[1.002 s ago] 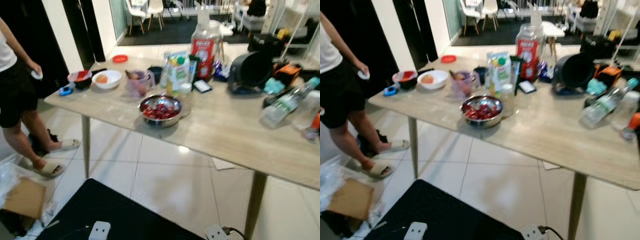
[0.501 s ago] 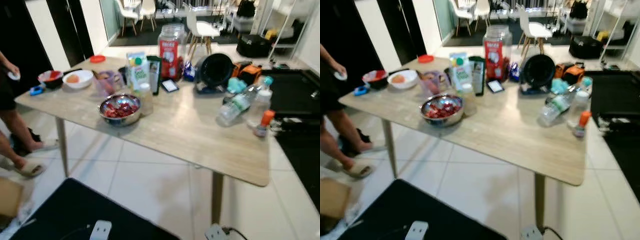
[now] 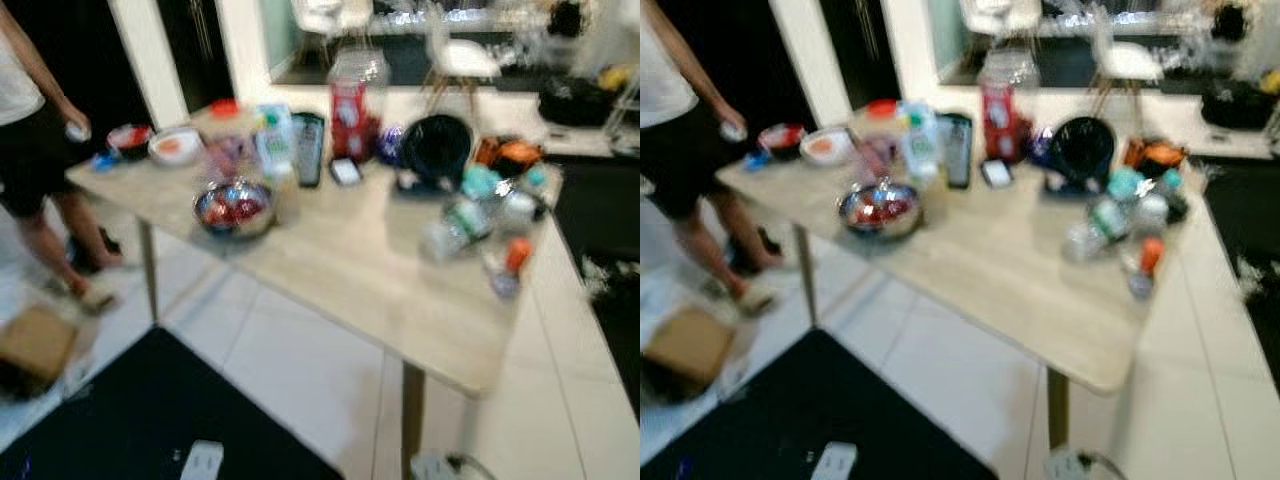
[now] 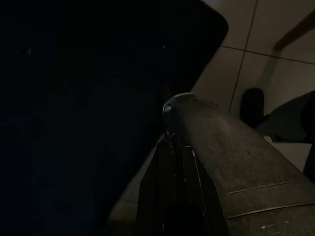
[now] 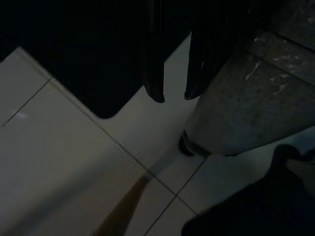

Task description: Restocking fridge

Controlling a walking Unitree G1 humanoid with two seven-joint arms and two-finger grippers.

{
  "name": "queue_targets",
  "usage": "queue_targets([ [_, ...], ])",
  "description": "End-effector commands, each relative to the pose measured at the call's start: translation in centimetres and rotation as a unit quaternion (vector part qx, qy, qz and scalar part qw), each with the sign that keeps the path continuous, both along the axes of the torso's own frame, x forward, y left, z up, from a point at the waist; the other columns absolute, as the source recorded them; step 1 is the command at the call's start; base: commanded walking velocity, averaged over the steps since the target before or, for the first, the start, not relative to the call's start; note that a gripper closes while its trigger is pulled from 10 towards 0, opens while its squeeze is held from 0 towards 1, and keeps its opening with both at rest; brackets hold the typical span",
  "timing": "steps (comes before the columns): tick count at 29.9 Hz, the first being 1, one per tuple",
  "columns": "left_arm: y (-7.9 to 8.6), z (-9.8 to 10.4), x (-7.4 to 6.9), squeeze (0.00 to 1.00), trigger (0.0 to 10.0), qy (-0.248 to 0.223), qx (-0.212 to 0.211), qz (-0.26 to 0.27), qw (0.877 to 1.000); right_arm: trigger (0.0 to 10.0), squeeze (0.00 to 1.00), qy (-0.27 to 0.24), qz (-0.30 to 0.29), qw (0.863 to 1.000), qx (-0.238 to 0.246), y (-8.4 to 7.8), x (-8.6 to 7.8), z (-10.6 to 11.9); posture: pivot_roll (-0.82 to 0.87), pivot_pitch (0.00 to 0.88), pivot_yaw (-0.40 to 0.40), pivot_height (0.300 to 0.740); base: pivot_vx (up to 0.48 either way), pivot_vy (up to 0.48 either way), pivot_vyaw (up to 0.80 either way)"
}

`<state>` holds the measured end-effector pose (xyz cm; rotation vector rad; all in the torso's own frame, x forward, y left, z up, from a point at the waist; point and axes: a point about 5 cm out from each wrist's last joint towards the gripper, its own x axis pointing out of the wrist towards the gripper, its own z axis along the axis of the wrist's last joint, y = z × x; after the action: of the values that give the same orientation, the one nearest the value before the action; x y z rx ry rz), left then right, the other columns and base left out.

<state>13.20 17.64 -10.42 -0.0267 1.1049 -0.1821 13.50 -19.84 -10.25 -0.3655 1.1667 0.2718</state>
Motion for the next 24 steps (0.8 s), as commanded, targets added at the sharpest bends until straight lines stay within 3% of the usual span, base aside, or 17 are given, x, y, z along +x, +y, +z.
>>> queue_targets([
  [1, 0.53, 0.0, -0.13, 0.0, 10.0, 0.003, 0.007, 0.003, 1.0, 10.0, 0.0, 0.005, 0.0, 1.0, 0.001, 0.51, -0.22, -0.16, -0.05, 0.0, 0.049, 0.74, 0.0, 0.0, 0.0],
  [15, 0.26, -0.03, -0.16, 0.0, 10.0, 0.004, 0.003, -0.007, 1.0, 10.0, 0.0, 0.004, -0.001, 1.0, -0.005, 0.4, -0.2, -0.15, -0.05, 0.0, 0.049, 0.74, 0.0, 0.0, 0.0],
  [24, 0.21, 0.03, 0.02, 0.0, 10.0, 0.004, 0.0, -0.009, 1.0, 10.0, 0.0, 0.004, -0.005, 1.0, -0.004, 0.49, -0.07, -0.13, -0.05, 0.0, 0.052, 0.74, 0.0, -0.333, 0.0],
])
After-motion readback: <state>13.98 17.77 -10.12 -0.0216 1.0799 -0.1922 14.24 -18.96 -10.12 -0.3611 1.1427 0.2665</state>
